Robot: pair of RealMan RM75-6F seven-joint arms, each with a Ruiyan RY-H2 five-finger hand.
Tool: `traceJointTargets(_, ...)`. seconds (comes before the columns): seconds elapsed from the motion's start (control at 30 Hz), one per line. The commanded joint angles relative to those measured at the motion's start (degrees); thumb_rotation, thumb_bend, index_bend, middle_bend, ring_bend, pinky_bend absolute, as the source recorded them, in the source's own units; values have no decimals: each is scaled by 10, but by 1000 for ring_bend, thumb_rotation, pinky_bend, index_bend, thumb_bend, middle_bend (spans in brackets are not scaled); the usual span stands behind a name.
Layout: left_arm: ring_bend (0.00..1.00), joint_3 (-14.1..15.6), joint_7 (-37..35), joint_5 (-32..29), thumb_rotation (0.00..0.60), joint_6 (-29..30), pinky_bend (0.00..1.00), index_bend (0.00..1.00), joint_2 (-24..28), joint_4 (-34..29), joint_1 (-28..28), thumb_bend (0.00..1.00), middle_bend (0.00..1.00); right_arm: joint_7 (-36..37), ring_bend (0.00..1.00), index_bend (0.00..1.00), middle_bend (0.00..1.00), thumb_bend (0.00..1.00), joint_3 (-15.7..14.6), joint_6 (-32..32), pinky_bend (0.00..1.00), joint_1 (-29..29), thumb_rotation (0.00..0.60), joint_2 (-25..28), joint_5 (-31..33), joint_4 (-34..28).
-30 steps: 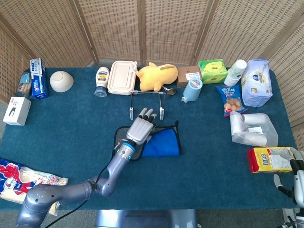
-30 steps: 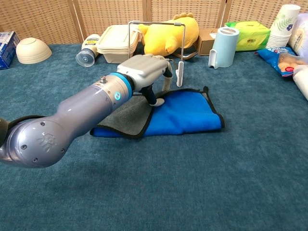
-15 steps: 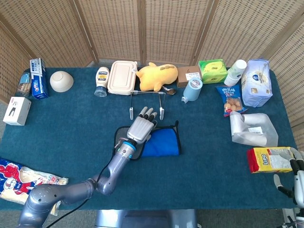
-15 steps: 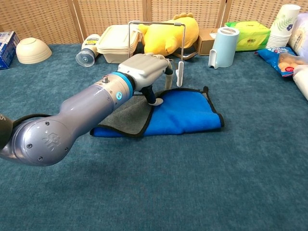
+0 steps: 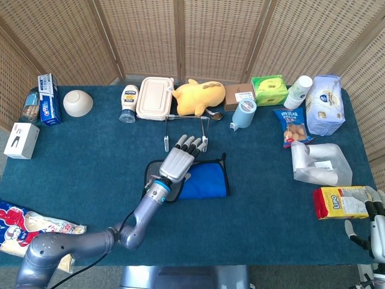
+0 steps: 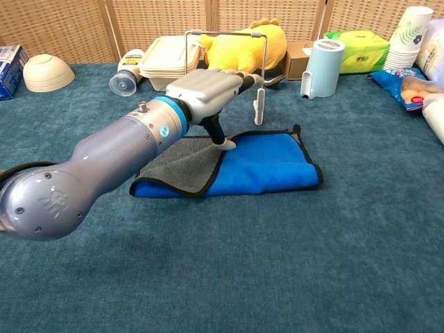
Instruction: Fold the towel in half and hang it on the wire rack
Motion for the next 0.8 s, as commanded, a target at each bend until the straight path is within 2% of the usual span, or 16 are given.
traceJointTargets(0.03,0,7,-46,18,600,9,0,55,26,-52,18,298,9,-1,0,232,110,348,0,-2,0,1,600,0,0,-1)
traceJointTargets(0.23,0,37,-97,37,600,-2,0,187,115,-175,57,295,43,-9,0,232,110,349,2,-11,0,10,600,-4,-2,-5)
traceJointTargets(0.4,0,67,-133,64,600,-7,0,248,185,-244,83,284,55,-19,0,232,110,347,3,-18,0,16,600,-9,-2,-9)
traceJointTargets(0.57,0,109,-147,101,600,3,0,276,223,-265,108,275,60,-29,0,232,110,348,4,-21,0,21,600,-13,-1,-14)
traceJointTargets(0.8,0,144,-156,136,600,32,0,294,219,-247,136,274,67,-37,0,232,110,347,4,-24,0,24,600,-14,-1,-18)
